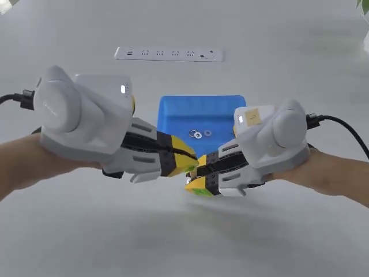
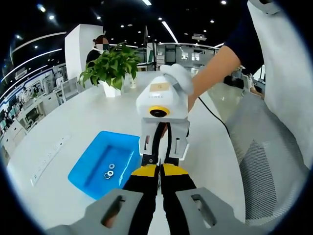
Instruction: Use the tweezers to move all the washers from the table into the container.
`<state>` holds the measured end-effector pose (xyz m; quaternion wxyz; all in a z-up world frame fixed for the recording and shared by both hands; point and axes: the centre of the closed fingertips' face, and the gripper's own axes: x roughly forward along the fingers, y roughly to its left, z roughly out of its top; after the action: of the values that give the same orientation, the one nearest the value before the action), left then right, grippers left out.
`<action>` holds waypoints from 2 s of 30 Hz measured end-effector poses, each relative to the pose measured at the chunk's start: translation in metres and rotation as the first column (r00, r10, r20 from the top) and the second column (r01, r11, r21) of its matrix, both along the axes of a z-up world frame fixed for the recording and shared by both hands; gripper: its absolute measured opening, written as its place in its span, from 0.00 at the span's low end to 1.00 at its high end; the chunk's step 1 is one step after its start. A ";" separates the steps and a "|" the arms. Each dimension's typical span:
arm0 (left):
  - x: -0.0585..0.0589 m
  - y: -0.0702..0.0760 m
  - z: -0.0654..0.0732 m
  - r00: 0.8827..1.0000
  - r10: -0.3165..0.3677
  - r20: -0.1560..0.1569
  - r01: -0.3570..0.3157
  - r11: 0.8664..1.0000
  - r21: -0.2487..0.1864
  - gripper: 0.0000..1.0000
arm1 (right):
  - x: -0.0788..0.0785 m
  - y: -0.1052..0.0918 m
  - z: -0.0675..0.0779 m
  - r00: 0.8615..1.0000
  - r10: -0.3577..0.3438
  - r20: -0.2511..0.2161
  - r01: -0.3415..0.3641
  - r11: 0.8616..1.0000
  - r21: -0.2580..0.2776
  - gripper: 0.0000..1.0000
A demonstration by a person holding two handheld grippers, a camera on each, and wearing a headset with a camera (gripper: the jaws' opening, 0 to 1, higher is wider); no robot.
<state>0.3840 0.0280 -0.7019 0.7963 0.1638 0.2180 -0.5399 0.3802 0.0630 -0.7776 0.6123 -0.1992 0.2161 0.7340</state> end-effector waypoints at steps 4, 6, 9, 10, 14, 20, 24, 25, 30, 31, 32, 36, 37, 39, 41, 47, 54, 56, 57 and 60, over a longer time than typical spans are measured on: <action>-0.001 -0.001 0.000 1.000 -0.004 -0.004 0.004 1.000 0.000 0.05 | -0.001 -0.001 -0.005 1.000 0.014 0.019 -0.014 1.000 -0.018 0.12; 0.001 -0.002 0.000 1.000 -0.003 -0.001 0.003 1.000 0.003 0.05 | -0.001 -0.001 -0.005 0.999 0.019 0.035 -0.018 1.000 -0.015 0.12; 0.002 -0.001 -0.001 1.000 -0.003 0.000 0.003 1.000 0.005 0.05 | -0.001 -0.001 -0.005 0.999 0.020 0.051 -0.019 1.000 -0.015 0.11; 0.002 -0.001 -0.001 1.000 -0.003 0.001 0.003 1.000 0.006 0.05 | 0.000 -0.001 -0.005 0.998 0.022 0.057 -0.021 1.000 -0.015 0.11; 0.003 0.001 -0.001 1.000 0.001 0.003 -0.001 1.000 0.013 0.05 | 0.001 -0.001 -0.005 0.997 0.019 0.072 -0.018 1.000 -0.013 0.10; 0.003 0.000 -0.001 1.000 -0.003 0.000 0.003 1.000 0.013 0.05 | 0.001 -0.001 -0.005 0.999 -0.004 0.043 0.005 1.000 -0.021 0.12; 0.002 -0.001 -0.002 1.000 -0.007 -0.001 0.007 1.000 0.012 0.05 | 0.001 0.000 0.001 0.999 -0.009 0.034 0.009 1.000 0.002 0.14; 0.002 -0.001 -0.002 1.000 -0.007 0.000 0.007 1.000 0.012 0.05 | 0.002 0.001 0.004 0.999 -0.011 0.037 0.011 1.000 0.008 0.13; 0.002 -0.002 -0.002 1.000 -0.006 0.000 0.006 1.000 0.013 0.05 | 0.000 0.001 0.002 0.999 0.009 0.044 -0.009 1.000 0.002 0.11; 0.002 -0.001 -0.002 1.000 -0.005 0.001 0.005 1.000 0.015 0.05 | 0.000 0.002 0.002 0.999 0.012 0.048 -0.012 1.000 0.003 0.11; 0.002 -0.001 -0.002 1.000 -0.004 0.000 0.004 1.000 0.016 0.05 | 0.000 0.002 0.002 0.998 0.013 0.054 -0.013 1.000 0.006 0.11; 0.002 0.000 -0.002 1.000 0.013 -0.022 -0.013 1.000 0.008 0.06 | 0.000 0.002 0.002 0.997 0.016 0.072 -0.017 1.000 0.013 0.10; 0.002 0.000 -0.002 1.000 0.016 -0.025 -0.015 1.000 0.005 0.06 | 0.000 0.002 0.002 0.997 0.017 0.075 -0.018 1.000 0.014 0.09; 0.002 0.001 -0.005 1.000 0.014 -0.019 -0.013 1.000 0.027 0.07 | 0.000 0.003 0.002 0.997 0.015 0.077 -0.017 1.000 0.015 0.09; 0.000 0.000 -0.007 1.000 0.006 -0.027 -0.005 1.000 0.030 0.12 | 0.001 0.003 0.003 0.997 0.012 0.074 -0.014 1.000 0.017 0.09; -0.002 0.002 -0.009 0.999 0.009 -0.037 -0.007 0.999 0.037 0.23 | -0.001 0.006 0.003 0.998 0.009 0.067 -0.010 1.000 0.026 0.09; 0.002 0.010 -0.002 0.998 0.062 -0.024 -0.062 0.998 0.007 0.36 | 0.000 0.006 0.006 0.997 0.003 0.072 -0.005 1.000 0.028 0.09; 0.003 0.013 -0.001 0.996 0.082 -0.026 -0.083 0.997 -0.005 0.42 | 0.001 0.006 0.009 0.997 -0.004 0.071 0.002 1.000 0.031 0.09; 0.002 0.014 -0.002 0.996 0.088 -0.019 -0.088 0.996 0.001 0.45 | 0.002 0.005 0.010 0.997 -0.006 0.073 0.004 0.999 0.032 0.09; -0.003 0.018 -0.005 0.995 0.101 -0.023 -0.101 0.995 0.007 0.46 | 0.003 0.003 0.016 0.997 -0.015 0.071 0.012 0.999 0.041 0.09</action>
<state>0.3813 0.0465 -0.7071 0.8196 0.1485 0.2369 -0.5002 0.3832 0.0656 -0.7621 0.6285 -0.2113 0.1808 0.7264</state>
